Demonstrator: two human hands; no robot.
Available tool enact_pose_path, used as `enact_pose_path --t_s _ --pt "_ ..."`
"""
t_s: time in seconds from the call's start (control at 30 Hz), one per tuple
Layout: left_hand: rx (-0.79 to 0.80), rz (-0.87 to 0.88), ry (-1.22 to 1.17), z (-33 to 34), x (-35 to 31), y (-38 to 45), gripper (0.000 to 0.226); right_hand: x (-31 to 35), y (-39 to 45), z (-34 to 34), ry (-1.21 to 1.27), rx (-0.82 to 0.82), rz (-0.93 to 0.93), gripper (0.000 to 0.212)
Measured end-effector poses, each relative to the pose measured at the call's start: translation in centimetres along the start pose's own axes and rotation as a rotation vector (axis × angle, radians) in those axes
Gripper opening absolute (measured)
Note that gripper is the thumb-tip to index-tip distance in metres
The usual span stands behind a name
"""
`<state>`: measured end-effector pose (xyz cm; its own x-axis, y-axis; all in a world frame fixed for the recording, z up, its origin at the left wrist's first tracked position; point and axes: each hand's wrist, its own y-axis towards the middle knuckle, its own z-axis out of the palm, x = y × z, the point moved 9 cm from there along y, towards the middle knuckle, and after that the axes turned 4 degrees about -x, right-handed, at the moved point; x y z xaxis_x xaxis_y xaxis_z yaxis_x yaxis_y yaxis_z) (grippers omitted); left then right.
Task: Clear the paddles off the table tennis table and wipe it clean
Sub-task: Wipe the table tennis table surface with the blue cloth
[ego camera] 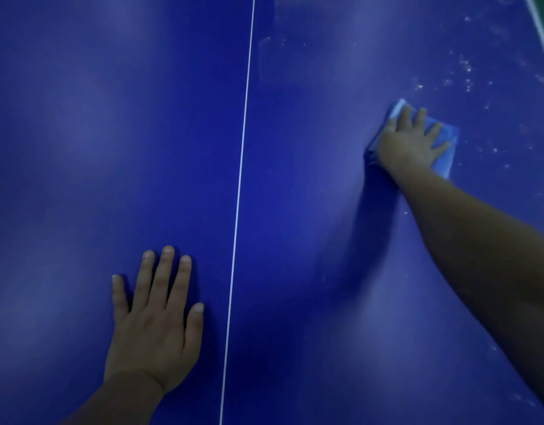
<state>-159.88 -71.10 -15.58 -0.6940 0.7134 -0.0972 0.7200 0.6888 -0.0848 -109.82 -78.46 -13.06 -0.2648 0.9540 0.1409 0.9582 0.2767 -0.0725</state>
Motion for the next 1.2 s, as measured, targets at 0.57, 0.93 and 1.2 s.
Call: enact_pose_path --t_s 0.57,0.93,1.2 --pt "-0.009 -0.015 0.006 -0.2 -0.1 -0.1 0.067 6.1 -15.4 2.6 -0.231 0.092 -1.15 0.061" --pt "-0.018 -0.012 -0.029 -0.3 -0.2 -0.2 0.066 9.9 -7.4 1.7 -0.132 0.074 -0.82 0.067" --pt "-0.036 -0.014 -0.023 -0.4 -0.2 -0.1 0.066 4.6 -24.4 3.0 -0.171 0.171 -1.581 0.058"
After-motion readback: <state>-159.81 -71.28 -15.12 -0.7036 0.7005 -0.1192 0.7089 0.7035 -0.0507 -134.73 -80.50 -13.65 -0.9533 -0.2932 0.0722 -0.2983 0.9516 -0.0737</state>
